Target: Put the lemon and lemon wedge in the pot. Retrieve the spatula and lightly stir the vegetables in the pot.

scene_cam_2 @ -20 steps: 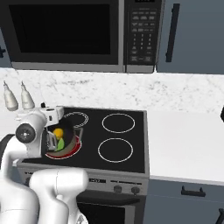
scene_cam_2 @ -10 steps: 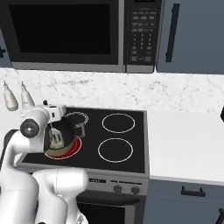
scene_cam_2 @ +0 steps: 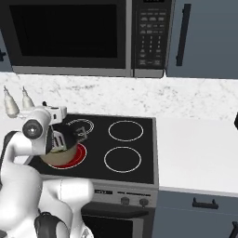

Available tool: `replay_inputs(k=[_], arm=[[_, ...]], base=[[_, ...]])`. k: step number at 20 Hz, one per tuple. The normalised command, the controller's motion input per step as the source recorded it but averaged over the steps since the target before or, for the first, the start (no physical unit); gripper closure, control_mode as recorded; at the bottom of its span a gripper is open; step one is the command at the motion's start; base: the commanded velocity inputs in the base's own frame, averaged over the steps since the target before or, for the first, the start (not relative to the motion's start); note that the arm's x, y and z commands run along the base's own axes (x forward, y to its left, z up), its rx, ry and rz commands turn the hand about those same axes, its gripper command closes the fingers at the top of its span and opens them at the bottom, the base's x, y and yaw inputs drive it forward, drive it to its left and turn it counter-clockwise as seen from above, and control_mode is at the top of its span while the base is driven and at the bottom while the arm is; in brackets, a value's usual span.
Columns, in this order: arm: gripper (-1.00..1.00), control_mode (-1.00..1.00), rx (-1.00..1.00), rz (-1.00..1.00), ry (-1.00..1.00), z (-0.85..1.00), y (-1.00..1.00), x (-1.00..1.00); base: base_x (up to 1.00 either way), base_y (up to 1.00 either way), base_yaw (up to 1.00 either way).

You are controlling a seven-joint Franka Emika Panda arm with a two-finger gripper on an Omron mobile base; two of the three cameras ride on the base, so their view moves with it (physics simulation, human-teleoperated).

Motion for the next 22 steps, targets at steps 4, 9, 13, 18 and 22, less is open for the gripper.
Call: replay_inputs(k=[4, 9, 13, 18, 22], arm=[[1.0, -1.0, 0.1, 0.04, 0.0, 0.0, 0.56, 0.0], [1.0, -1.0, 0.09, 0.01, 0.0, 0.0, 0.31, 0.0], [1.0, -1.0, 0.06, 0.0, 0.0, -0.02, 0.01, 0.0], [1.0, -1.0, 0.0, 0.0, 0.0, -0.37, -0.03, 0.2], [1.0, -1.0, 0.0, 0.0, 0.0, -0.32, -0.03, 0.39]], base=[[0.0, 0.0, 0.0], [0.0, 0.0, 0.0], [0.0, 0.0, 0.0], [0.0, 0.0, 0.0], [0.0, 0.0, 0.0]])
